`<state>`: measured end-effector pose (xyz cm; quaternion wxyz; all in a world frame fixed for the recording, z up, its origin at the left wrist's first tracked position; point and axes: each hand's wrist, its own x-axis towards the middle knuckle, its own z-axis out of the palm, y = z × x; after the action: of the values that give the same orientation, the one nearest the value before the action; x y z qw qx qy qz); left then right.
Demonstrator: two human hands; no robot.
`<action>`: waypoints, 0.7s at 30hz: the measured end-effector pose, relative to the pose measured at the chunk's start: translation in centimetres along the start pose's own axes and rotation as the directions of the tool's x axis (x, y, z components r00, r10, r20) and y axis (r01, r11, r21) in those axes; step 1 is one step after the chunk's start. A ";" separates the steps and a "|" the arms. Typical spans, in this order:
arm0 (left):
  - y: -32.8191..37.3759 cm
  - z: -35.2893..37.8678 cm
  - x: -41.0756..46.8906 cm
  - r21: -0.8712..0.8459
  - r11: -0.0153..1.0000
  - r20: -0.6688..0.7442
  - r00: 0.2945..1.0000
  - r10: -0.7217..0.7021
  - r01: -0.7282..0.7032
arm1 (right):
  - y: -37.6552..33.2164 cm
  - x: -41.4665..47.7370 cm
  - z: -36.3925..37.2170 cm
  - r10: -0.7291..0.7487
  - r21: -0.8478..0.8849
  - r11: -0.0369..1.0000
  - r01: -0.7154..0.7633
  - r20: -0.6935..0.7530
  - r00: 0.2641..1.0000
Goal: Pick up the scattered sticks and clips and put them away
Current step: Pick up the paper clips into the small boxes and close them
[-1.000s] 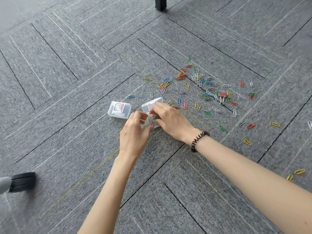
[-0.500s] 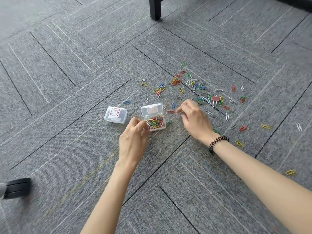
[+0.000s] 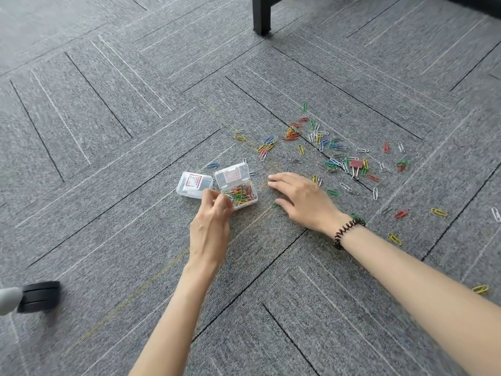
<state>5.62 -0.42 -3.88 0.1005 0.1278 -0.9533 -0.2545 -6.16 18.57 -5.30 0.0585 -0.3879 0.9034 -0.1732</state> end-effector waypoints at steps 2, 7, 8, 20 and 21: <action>0.0 0.2 0.1 0.007 1.000 -0.002 1.000 -0.002 0.002 | 0.3 -0.4 0.3 -0.054 -0.032 0.998 0.052 -0.080 0.995; 0.0 0.6 -0.1 0.013 1.000 0.011 1.000 0.006 -0.006 | -0.3 -1.1 0.9 -0.089 -0.030 0.996 0.085 -0.153 0.984; 0.0 0.6 -0.2 0.014 1.000 0.012 1.000 0.006 -0.006 | -0.6 -1.1 0.9 -0.110 -0.051 0.993 0.103 -0.161 0.981; 0.0 0.3 -0.5 -0.015 0.999 0.034 0.999 0.042 -0.041 | -1.1 -1.0 0.2 -0.368 -0.227 0.911 0.345 -0.069 0.927; 0.2 0.3 -0.6 -0.017 0.998 0.033 0.998 0.053 -0.053 | -1.1 -1.0 0.1 -0.349 -0.194 0.926 0.324 -0.108 0.931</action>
<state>6.04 0.05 -4.15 0.0923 0.0973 -0.9558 -0.2615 -4.70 18.62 -4.99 -0.0696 -0.5278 0.8367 -0.1285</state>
